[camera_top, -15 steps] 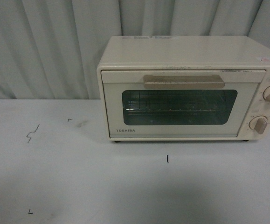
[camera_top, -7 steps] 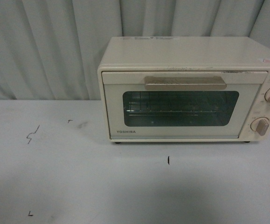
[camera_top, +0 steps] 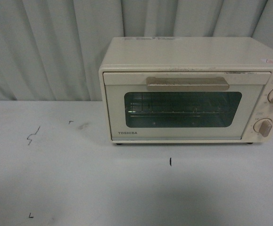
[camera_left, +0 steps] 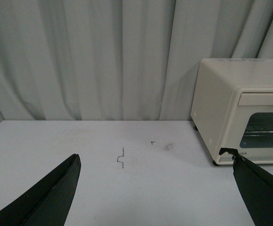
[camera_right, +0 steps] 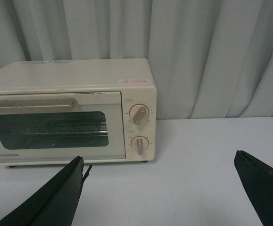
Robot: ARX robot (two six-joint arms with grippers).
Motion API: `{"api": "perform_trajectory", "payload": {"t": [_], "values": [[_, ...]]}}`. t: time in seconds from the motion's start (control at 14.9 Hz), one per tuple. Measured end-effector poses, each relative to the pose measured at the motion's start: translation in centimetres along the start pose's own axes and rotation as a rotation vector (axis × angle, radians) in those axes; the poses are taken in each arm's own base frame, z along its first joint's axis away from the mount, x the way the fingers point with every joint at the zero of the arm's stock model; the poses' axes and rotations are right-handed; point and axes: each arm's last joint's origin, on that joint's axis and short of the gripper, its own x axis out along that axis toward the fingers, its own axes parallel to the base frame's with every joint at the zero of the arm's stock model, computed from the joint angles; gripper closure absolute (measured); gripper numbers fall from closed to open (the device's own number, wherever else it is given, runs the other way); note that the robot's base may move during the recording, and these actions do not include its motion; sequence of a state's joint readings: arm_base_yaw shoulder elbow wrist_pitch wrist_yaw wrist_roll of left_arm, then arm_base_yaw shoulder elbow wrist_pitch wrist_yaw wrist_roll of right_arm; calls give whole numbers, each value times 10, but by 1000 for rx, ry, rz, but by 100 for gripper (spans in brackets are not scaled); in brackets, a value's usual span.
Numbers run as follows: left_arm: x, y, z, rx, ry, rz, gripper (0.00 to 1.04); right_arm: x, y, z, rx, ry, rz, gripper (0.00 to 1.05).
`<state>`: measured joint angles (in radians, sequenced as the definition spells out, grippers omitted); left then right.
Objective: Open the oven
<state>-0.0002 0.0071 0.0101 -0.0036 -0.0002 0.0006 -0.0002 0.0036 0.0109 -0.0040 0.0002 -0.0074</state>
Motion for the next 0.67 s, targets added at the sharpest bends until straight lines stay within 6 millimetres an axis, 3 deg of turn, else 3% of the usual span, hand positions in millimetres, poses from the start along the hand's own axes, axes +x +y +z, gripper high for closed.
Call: {"api": "perform_trajectory", "payload": {"t": [0.07, 0.2, 0.4, 0.54, 0.67], "values": [[0, 0, -1, -3, 8, -3, 7, 0, 0, 0, 0, 0, 0, 6], [10, -6, 11, -290, 576, -165, 7, 0, 0, 0, 0, -1, 1, 6], [53, -37, 23, -500, 651, -256, 7, 0, 0, 0, 0, -1, 0, 6], [95, -68, 20, -603, 697, -319, 7, 0, 0, 0, 0, 0, 0, 6], [124, -92, 9, -680, 763, -347, 7, 0, 0, 0, 0, 0, 0, 6]]}}
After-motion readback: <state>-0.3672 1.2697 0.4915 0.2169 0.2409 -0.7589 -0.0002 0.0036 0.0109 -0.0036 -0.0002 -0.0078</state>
